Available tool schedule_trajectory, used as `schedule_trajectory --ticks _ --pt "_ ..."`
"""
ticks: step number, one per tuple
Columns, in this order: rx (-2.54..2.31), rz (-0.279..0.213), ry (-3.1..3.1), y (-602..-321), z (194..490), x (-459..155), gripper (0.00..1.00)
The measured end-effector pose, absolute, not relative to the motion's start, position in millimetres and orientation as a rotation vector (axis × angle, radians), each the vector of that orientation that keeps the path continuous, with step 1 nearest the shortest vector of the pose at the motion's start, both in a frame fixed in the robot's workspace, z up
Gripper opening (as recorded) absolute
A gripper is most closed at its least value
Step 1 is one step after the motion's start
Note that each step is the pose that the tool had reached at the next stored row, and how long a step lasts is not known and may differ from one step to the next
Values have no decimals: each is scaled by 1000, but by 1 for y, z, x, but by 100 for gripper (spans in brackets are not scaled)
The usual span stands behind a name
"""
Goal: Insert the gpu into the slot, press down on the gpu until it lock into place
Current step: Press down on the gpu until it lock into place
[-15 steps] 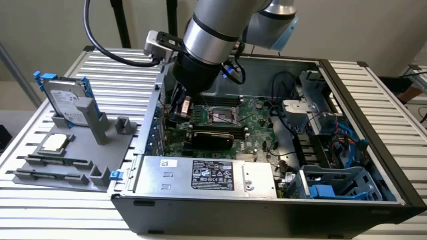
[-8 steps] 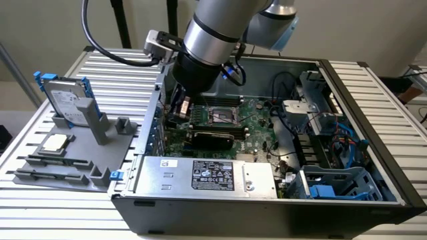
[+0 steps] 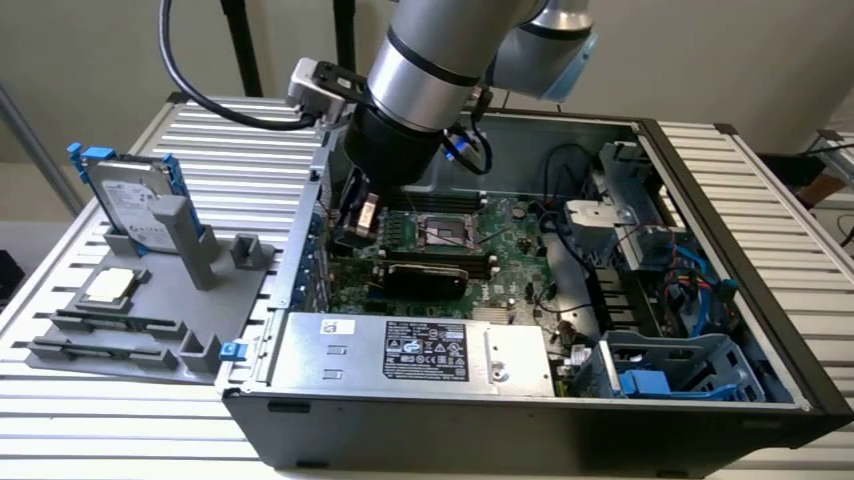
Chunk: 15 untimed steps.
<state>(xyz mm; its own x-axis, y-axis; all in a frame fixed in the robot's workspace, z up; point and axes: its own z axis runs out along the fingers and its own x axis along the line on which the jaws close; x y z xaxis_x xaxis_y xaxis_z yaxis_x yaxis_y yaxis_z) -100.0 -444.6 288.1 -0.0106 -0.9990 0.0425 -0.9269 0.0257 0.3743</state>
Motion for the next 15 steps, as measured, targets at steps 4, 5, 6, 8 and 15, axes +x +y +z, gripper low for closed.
schedule_trajectory --ticks 4,5,6,8,15 --pt "1945 -349 -2043 -445 288 -100 11" --pt "1938 -351 -2051 -445 288 -100 11" --pt "1930 -352 -2059 -445 288 -100 11" --pt "1916 -354 -2073 -445 288 -100 11" --pt "1880 -360 -2103 -445 288 -100 11"
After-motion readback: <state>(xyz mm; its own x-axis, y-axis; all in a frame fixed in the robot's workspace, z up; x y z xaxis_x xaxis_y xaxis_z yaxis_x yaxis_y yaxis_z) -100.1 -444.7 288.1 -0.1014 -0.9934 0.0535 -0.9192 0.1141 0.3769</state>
